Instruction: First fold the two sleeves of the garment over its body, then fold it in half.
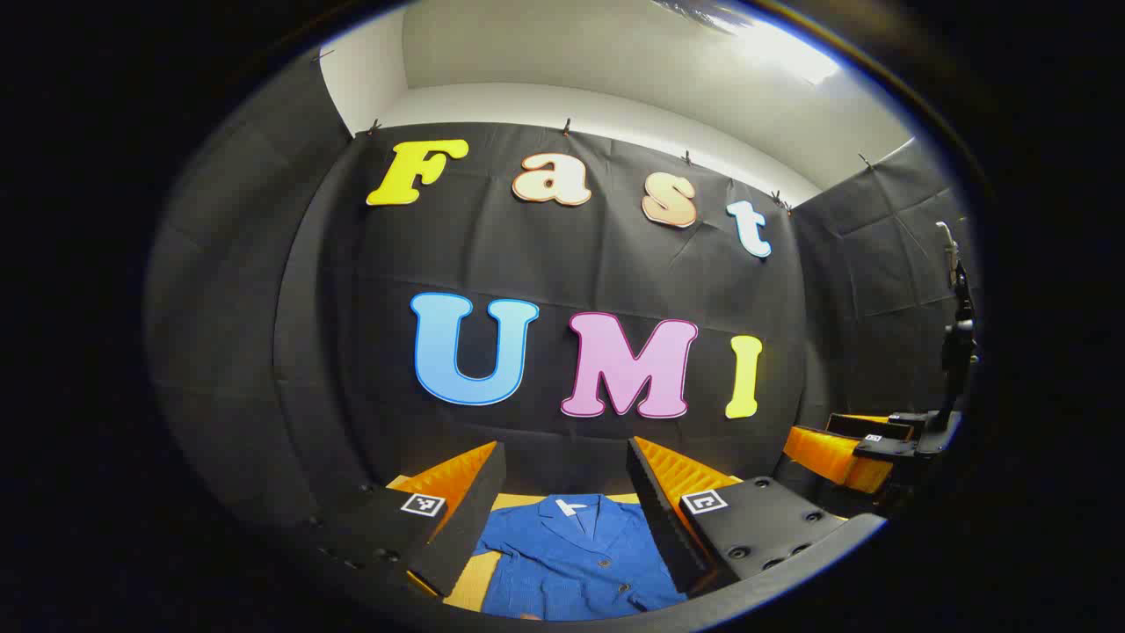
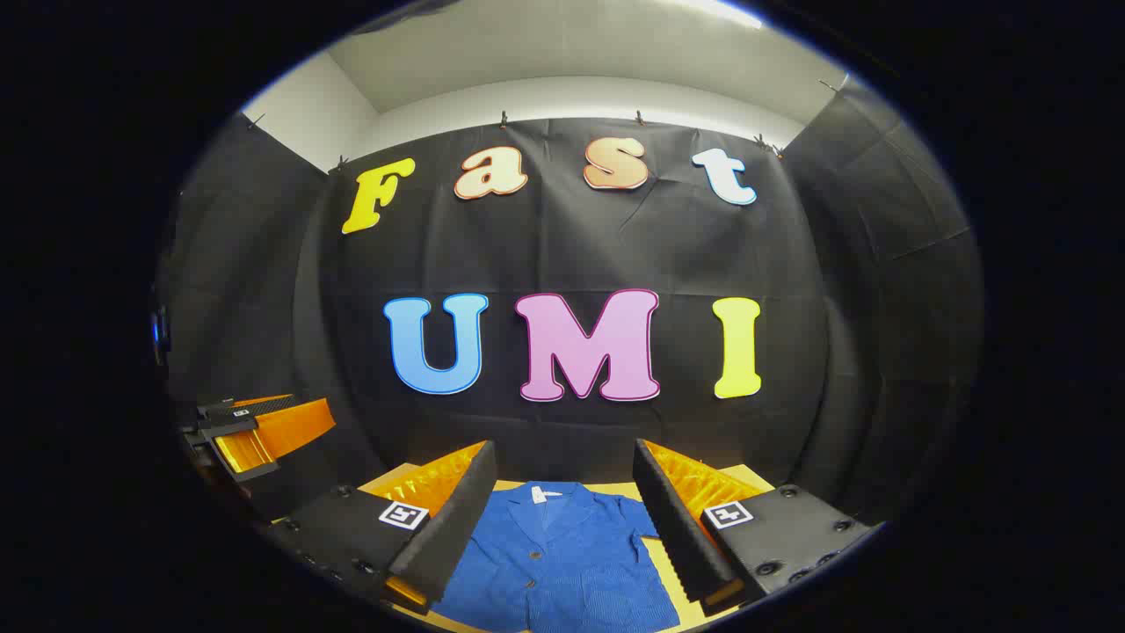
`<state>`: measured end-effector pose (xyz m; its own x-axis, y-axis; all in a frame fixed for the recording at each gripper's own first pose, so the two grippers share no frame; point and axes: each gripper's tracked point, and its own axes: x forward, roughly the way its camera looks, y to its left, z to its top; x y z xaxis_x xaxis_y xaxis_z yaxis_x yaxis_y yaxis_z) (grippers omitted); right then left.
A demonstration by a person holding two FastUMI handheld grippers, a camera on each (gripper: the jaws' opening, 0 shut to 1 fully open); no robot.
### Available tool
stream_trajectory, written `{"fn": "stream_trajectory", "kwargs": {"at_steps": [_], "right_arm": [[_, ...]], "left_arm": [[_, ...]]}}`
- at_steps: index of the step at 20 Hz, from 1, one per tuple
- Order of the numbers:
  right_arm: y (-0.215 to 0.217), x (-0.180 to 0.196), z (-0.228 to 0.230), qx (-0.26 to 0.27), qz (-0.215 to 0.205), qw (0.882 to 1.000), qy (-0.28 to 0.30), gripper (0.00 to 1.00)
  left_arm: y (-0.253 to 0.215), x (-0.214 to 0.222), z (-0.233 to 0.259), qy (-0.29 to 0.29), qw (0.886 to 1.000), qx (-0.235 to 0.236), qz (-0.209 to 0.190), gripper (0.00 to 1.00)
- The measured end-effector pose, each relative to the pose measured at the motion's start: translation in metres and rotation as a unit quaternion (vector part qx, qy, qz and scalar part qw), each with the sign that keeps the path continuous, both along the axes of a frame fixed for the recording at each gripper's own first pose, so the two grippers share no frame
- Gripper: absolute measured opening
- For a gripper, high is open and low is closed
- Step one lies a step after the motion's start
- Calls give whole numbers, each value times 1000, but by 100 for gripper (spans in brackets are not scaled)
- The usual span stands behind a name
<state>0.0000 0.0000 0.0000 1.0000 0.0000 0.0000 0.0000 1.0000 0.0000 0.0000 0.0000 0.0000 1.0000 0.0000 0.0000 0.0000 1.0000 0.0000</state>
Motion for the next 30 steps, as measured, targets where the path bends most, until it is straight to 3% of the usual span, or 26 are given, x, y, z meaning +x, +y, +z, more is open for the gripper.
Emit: {"fn": "stream_trajectory", "kwargs": {"at_steps": [8, 19, 30], "right_arm": [[1, -3, 1, -5, 7, 1000, -3, 98], [-15, -11, -3, -13, -11, 1000, 0, 95], [-26, -7, -18, 10, -10, 1000, 21, 98]], "left_arm": [[2, 0, -6, 10, 1000, -2, 8, 80], [-19, -2, -8, 11, 1000, 16, -11, 80], [-23, -7, -12, 24, 999, 32, -1, 80]]}}
